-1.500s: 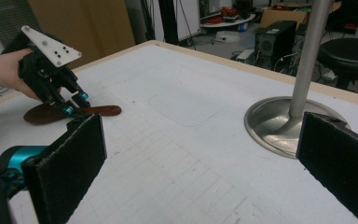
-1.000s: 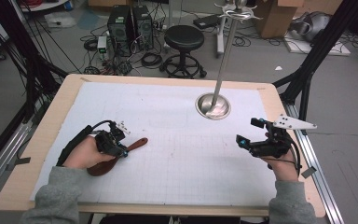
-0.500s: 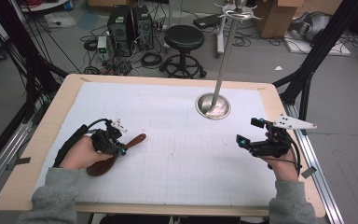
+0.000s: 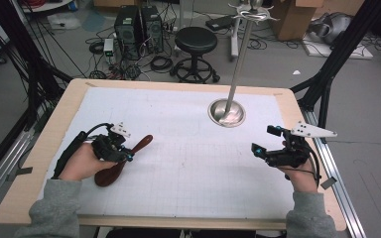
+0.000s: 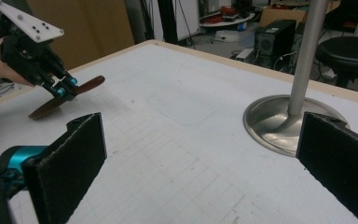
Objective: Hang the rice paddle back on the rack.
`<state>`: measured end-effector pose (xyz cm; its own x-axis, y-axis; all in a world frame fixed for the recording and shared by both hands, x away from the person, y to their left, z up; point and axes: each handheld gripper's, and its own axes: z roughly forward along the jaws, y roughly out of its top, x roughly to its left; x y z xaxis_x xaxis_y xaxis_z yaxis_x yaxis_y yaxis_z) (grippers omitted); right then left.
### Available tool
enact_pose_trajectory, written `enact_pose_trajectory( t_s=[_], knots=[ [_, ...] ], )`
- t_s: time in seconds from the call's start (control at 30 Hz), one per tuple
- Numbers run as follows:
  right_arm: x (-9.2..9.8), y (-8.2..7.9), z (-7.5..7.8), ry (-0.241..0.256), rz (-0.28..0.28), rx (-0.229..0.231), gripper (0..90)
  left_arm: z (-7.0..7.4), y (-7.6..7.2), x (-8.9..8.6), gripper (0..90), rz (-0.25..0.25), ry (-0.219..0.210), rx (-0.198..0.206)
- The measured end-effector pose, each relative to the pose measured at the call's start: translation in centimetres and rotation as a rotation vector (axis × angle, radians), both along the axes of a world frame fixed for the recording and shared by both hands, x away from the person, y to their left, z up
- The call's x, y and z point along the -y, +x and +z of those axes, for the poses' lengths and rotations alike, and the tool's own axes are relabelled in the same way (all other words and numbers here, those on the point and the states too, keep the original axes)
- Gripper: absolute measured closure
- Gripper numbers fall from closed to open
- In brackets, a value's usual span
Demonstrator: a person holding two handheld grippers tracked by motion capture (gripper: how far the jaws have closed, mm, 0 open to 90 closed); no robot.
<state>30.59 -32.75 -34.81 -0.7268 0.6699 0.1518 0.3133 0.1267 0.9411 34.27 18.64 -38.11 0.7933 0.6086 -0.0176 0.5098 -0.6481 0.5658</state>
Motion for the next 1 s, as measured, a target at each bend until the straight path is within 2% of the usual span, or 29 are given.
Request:
enact_pose_trajectory(
  t_s=[0.13, 0.2, 0.3, 0.47, 0.6, 0.7, 0.9, 1.0],
  knots=[
    [0.1, 0.0, 0.0, 0.003, 0.0, 0.006, 0.3, 0.7, -0.3, -0.1, 77.9, 0.0, -0.033, 0.011],
    [0.1, 0.0, 0.0, 0.002, 0.001, 0.01, 0.3, 1.0, -0.4, -0.1, 78.0, -0.01, -0.054, 0.003],
    [0.0, 0.0, 0.0, 0.002, 0.001, 0.009, 0.3, 1.3, -0.5, -0.1, 78.0, -0.012, -0.065, 0.011],
    [0.1, -0.1, 0.1, 0.007, 0.001, 0.009, 0.3, 2.0, -0.7, -0.2, 78.0, -0.005, -0.112, 0.037],
    [0.2, 0.0, 0.1, 0.012, 0.0, 0.011, 0.3, 2.6, -0.9, -0.1, 77.9, 0.007, -0.119, 0.065],
    [0.2, 0.1, 0.1, 0.016, -0.002, 0.009, 0.3, 2.9, -1.0, -0.2, 77.9, 0.017, -0.153, 0.076],
    [0.2, 0.2, 0.1, 0.029, 0.003, 0.017, 0.3, 4.0, -1.0, -0.2, 78.0, 0.024, -0.189, 0.075],
    [0.3, 0.3, 0.1, 0.034, 0.003, 0.017, 0.3, 4.7, -1.0, 0.1, 77.9, 0.008, -0.206, 0.087]
  ],
)
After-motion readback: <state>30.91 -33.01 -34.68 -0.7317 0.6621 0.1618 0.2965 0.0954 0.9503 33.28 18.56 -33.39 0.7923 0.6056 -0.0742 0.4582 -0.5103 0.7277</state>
